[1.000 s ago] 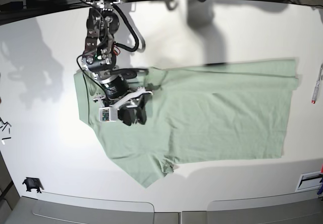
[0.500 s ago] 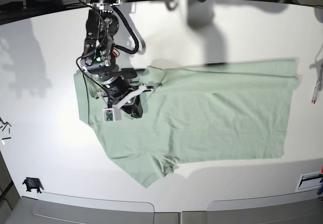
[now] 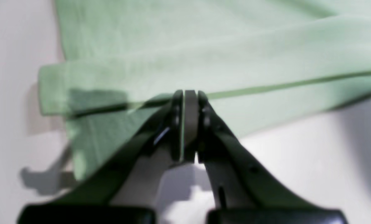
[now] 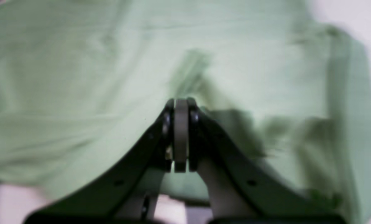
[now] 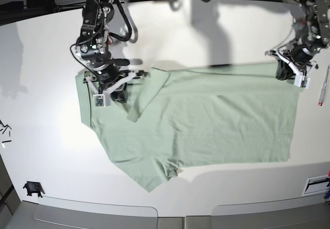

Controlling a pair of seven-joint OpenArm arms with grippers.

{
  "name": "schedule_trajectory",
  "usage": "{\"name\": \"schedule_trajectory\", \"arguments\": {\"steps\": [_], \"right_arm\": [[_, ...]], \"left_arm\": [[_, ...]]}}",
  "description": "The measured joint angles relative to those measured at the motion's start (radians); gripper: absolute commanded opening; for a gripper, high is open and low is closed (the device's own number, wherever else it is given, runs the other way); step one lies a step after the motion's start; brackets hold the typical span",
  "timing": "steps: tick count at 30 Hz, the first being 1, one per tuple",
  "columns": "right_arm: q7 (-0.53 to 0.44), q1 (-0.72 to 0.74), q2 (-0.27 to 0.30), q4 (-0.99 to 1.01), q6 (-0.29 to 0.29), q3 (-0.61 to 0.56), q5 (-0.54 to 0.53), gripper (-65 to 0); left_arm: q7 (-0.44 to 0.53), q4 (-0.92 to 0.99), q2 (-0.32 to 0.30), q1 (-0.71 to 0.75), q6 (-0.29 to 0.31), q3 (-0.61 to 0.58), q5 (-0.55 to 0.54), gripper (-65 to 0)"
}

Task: Fold the T-shirt properly
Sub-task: 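Grasp the sleeve near the right gripper and fold it inward, then hold the folded edge with both grippers and drag it toward the robot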

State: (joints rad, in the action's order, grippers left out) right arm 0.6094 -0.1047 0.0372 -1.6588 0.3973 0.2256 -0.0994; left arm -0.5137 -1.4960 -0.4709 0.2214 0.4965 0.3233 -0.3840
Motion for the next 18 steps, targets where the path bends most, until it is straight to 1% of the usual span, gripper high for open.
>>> {"name": "schedule_trajectory", "arguments": {"steps": [2, 3, 5, 8, 9, 10, 12, 14, 16, 18], "right_arm": [[-0.031, 0.0, 0.034, 0.027, 0.0, 0.014, -0.002, -65.0], [-0.04, 0.003, 0.051, 0.047, 0.0, 0.019, -0.003, -65.0], [-0.041, 0.019, 0.089, 0.108, 0.0, 0.019, -0.002, -65.0], [-0.05, 0.042, 0.13, 0.227, 0.0, 0.018, -0.006, -65.0], [-0.085, 0.045, 0.138, 0.265, 0.0, 0.018, -0.019, -65.0], [-0.093, 0.051, 0.15, 0.29, 0.0, 0.018, -0.026, -65.0], [-0.096, 0.061, 0.163, 0.323, 0.0, 0.019, -0.043, -65.0], [-0.092, 0.06, 0.163, 0.328, 0.0, 0.019, -0.069, -65.0], [-0.066, 0.058, 0.164, 0.325, -0.001, 0.019, -0.106, -65.0], [-0.023, 0.058, 0.166, 0.323, -0.001, 0.019, -0.115, -65.0]], "left_arm": [[0.034, 0.016, 0.011, -0.006, -0.056, -0.021, 0.048, -65.0], [0.035, 0.029, 0.016, -0.013, -0.066, -0.024, 0.052, -65.0], [0.037, 0.056, 0.016, -0.021, -0.066, -0.024, 0.053, -65.0], [0.05, 0.107, 0.015, -0.032, -0.066, -0.022, 0.044, -65.0], [0.05, 0.121, 0.013, -0.034, -0.063, -0.021, 0.042, -65.0], [0.041, 0.134, 0.013, -0.037, -0.063, -0.021, 0.041, -65.0], [0.033, 0.151, 0.013, -0.036, -0.059, -0.021, 0.028, -65.0], [-0.008, 0.151, 0.013, -0.039, -0.058, -0.02, 0.022, -65.0], [-0.024, 0.15, 0.012, -0.039, -0.054, -0.02, 0.018, -65.0], [-0.053, 0.15, 0.01, -0.04, -0.054, -0.021, -0.003, -65.0]]}}
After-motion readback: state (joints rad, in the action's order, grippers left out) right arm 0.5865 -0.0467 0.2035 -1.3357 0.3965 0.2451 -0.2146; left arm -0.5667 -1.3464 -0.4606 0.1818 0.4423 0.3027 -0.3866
